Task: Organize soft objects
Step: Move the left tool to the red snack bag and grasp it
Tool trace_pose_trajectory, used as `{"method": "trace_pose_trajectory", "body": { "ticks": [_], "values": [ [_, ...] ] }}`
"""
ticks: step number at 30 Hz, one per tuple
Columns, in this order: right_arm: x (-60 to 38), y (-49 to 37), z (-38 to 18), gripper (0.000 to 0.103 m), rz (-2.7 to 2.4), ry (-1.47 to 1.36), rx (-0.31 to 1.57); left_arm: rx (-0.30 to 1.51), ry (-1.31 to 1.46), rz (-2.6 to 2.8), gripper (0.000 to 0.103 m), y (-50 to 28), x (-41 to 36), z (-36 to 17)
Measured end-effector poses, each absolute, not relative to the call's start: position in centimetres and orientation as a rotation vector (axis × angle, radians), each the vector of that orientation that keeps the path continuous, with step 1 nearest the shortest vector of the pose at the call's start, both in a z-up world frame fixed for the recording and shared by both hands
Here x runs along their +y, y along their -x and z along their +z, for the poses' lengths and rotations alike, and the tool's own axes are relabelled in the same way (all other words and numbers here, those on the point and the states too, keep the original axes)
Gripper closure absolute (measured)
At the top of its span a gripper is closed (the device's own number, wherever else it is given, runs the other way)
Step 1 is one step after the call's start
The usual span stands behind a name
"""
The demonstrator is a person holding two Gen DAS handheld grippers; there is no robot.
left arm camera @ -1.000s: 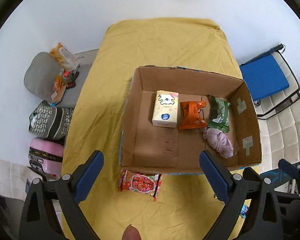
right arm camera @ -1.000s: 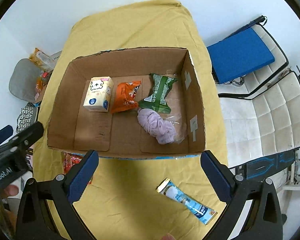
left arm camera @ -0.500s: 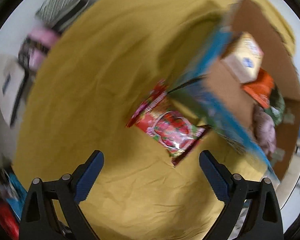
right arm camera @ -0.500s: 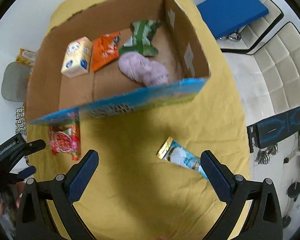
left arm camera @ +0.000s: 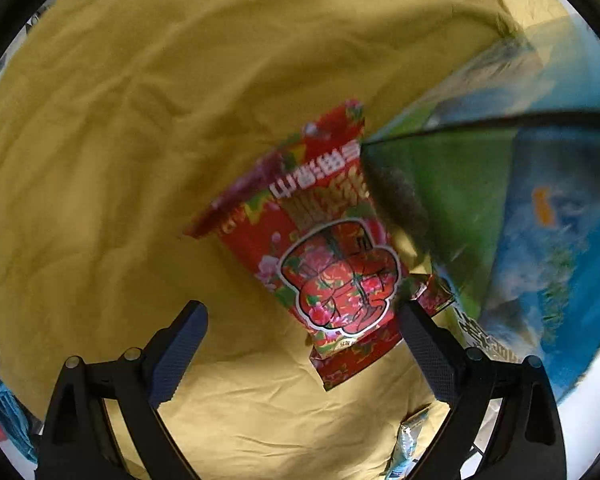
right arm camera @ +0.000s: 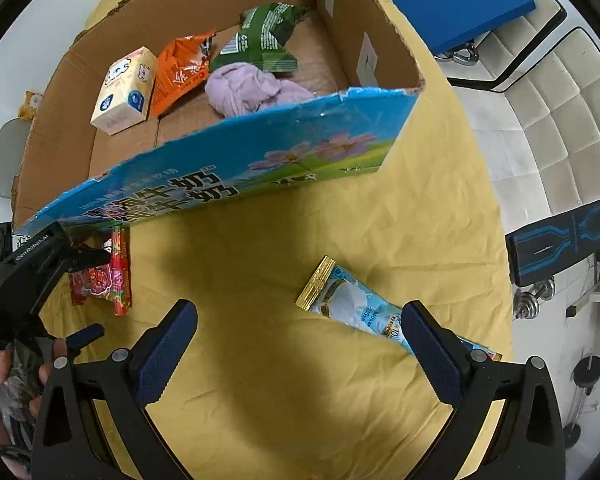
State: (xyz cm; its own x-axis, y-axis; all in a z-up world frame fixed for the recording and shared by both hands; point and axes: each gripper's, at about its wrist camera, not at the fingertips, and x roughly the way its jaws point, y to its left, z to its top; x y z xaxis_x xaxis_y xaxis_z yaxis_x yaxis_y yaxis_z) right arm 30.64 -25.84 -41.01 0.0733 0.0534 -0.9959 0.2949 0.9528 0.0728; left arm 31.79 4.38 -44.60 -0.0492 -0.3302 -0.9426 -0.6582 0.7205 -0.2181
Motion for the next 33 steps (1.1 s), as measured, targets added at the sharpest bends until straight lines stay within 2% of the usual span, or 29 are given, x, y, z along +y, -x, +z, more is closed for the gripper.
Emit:
{"method": "trace_pose_trajectory", "body": {
  "ticks": [2, 3, 4, 6, 10, 13, 14, 15, 19, 21, 22, 24, 27, 29, 33],
  "values": [
    [-25.9, -30.6, -41.2, 0.000, -0.185, -0.270, 1.493, 1.635, 0.808, 0.321, 0.007, -31.3, 4.3, -44.7],
    [-25.8, -30.5, -41.3, 0.000, -0.185, -0.268, 1.496, 1.621, 0.813, 0.311, 0.018, -31.1, 4.3, -44.6],
    [-25.8, -30.5, -41.4, 0.000, -0.186, -0.268, 1.499, 1.605, 0.824, 0.294, 0.024, -30.7, 4.3, -44.4],
    [-25.8, -30.5, -41.5, 0.000, -0.183, -0.271, 1.502, 1.579, 0.813, 0.240, 0.056, -30.4, 3.1, -43.7],
    [-25.9, -30.5, -41.2, 0.000, -0.178, -0.269, 1.491, 1.574, 0.752, 0.243, 0.065, -29.8, 2.2, -43.0],
    [-26.1, -30.4, -40.6, 0.000, -0.173, -0.275, 1.474, 1.569, 0.725, 0.232, 0.076, -28.2, 1.9, -42.5],
    [-26.2, -30.4, -40.4, 0.000, -0.171, -0.274, 1.470, 1.571, 0.712, 0.226, 0.088, -27.5, 1.8, -42.2],
    [-26.2, -30.5, -40.3, 0.000, -0.168, -0.275, 1.469, 1.577, 0.698, 0.221, 0.094, -26.7, 1.6, -41.9],
    [-26.3, -30.4, -40.4, 0.000, -0.160, -0.282, 1.471, 1.571, 0.659, 0.212, 0.094, -24.4, 2.0, -40.7],
    [-26.3, -30.4, -40.4, 0.000, -0.156, -0.289, 1.470, 1.546, 0.698, 0.196, 0.090, -24.0, 2.2, -39.8],
    [-26.3, -30.4, -40.4, 0.000, -0.157, -0.287, 1.470, 1.534, 0.736, 0.193, 0.086, -24.0, 2.7, -39.6],
    [-26.2, -30.5, -40.5, 0.000, -0.155, -0.290, 1.472, 1.516, 0.798, 0.209, 0.069, -24.1, 2.9, -39.7],
    [-26.0, -30.5, -40.6, 0.000, -0.155, -0.276, 1.476, 1.501, 0.830, 0.220, 0.051, -24.5, 2.6, -40.0],
    [-26.0, -30.6, -40.7, 0.000, -0.153, -0.270, 1.480, 1.538, 0.831, 0.195, 0.045, -24.6, 1.8, -40.7],
    [-25.9, -30.6, -40.5, 0.000, -0.155, -0.253, 1.474, 1.609, 0.948, 0.208, 0.045, -22.3, 1.2, -42.6]
  ]
}}
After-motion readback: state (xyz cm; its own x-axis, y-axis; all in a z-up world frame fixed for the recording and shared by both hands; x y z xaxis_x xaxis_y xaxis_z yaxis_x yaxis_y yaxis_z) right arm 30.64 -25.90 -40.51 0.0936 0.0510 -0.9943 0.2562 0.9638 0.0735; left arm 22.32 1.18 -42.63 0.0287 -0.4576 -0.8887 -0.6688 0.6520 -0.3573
